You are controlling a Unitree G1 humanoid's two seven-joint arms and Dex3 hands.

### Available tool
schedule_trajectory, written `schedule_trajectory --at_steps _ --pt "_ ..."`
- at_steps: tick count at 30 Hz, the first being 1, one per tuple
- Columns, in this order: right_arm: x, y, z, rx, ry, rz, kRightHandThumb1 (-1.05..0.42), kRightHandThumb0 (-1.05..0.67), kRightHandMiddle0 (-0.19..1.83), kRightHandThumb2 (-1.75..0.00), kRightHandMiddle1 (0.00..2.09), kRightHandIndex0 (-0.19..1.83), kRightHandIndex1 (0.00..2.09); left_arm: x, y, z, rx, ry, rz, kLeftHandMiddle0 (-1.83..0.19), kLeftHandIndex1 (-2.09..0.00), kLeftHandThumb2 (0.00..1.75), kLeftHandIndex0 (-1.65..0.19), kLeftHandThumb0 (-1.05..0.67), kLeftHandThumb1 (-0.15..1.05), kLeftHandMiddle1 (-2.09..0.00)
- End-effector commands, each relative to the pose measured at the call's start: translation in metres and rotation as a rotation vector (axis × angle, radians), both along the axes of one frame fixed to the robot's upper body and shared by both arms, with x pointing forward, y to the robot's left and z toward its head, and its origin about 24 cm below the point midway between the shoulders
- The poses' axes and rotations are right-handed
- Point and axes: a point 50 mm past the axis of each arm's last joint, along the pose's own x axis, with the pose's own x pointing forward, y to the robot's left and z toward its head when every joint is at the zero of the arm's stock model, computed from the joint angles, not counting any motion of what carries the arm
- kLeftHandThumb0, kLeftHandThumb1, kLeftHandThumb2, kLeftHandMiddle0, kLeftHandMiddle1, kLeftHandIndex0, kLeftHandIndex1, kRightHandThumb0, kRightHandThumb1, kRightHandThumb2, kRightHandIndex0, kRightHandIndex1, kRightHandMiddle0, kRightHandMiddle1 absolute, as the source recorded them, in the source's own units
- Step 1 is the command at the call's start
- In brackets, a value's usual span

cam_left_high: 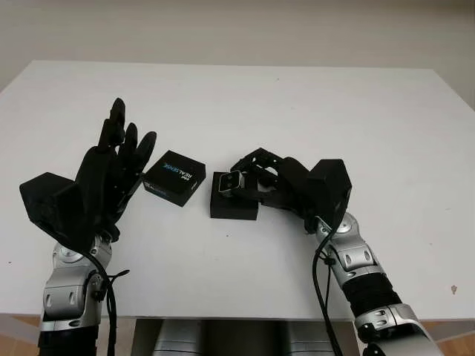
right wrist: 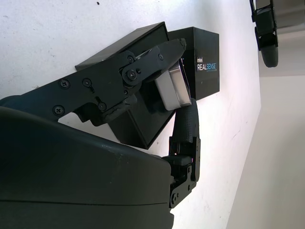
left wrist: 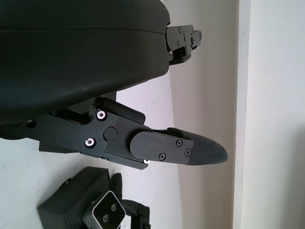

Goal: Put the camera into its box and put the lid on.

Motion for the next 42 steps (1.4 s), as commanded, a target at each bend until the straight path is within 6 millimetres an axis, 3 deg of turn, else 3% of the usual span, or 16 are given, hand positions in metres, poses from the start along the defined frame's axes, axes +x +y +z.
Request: schedule_trajectory --at_steps 1,14,33,42 --pt "0.002 -0.004 0.001 -0.009 0.003 0.000 -0.99 -0.42 0.36 -0.05 1.63 0.25 0.05 -0.002 0.001 0.003 0.008 -0.016 0.000 0.09 -0.05 0.24 0.11 -0.68 1.05 -0.06" --pt "0.002 -0.005 -0.001 -0.048 0.009 0.020 -0.98 -0.42 0.39 -0.05 1.62 0.26 0.05 -0.002 0.001 0.004 0.011 -0.017 0.001 0.09 -0.05 0.23 0.12 -0.69 1.05 -0.05" --pt "0.003 0.002 -0.005 -0.348 -0.136 0.072 -0.99 -0.47 0.35 -0.06 1.64 0.28 0.06 -0.004 0.002 0.006 0.024 -0.019 0.003 0.10 -0.05 0.24 0.13 -0.69 1.05 -0.05" --pt "-0.003 0.009 0.000 -0.449 -0.251 0.118 -0.99 -0.50 0.38 -0.05 1.47 0.26 0.04 -0.004 0.000 0.006 0.010 -0.020 0.000 0.10 -0.05 0.23 0.13 -0.68 1.05 -0.05"
